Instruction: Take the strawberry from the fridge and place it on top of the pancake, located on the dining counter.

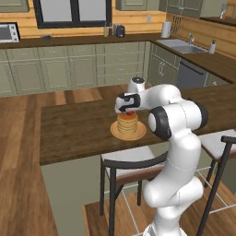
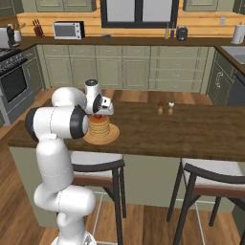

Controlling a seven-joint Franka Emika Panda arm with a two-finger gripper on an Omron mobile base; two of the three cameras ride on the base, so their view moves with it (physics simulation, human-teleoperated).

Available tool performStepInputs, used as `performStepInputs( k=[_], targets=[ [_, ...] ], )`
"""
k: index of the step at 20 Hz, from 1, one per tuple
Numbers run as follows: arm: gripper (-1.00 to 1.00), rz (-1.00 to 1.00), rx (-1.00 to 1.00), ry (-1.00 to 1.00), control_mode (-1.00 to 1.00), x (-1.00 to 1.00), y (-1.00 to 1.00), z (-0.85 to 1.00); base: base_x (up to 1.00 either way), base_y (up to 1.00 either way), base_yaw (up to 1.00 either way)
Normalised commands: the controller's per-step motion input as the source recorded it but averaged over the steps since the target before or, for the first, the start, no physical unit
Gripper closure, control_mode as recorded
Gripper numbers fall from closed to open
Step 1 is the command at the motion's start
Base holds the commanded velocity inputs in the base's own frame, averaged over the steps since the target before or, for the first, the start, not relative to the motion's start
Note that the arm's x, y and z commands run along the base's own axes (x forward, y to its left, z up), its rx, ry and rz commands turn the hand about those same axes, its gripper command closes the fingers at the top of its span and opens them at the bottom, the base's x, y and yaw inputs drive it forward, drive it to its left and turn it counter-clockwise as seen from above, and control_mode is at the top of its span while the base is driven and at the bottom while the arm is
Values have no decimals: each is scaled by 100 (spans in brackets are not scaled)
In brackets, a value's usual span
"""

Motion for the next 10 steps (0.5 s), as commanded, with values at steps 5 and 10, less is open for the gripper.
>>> performStepInputs(
  k=[5,10],
  targets=[
    [-100,0,0,0,-100,0,0,0,0,0,0],
    [-100,0,-5,0,-100,-1,0,27,0,0,0]
  ],
)
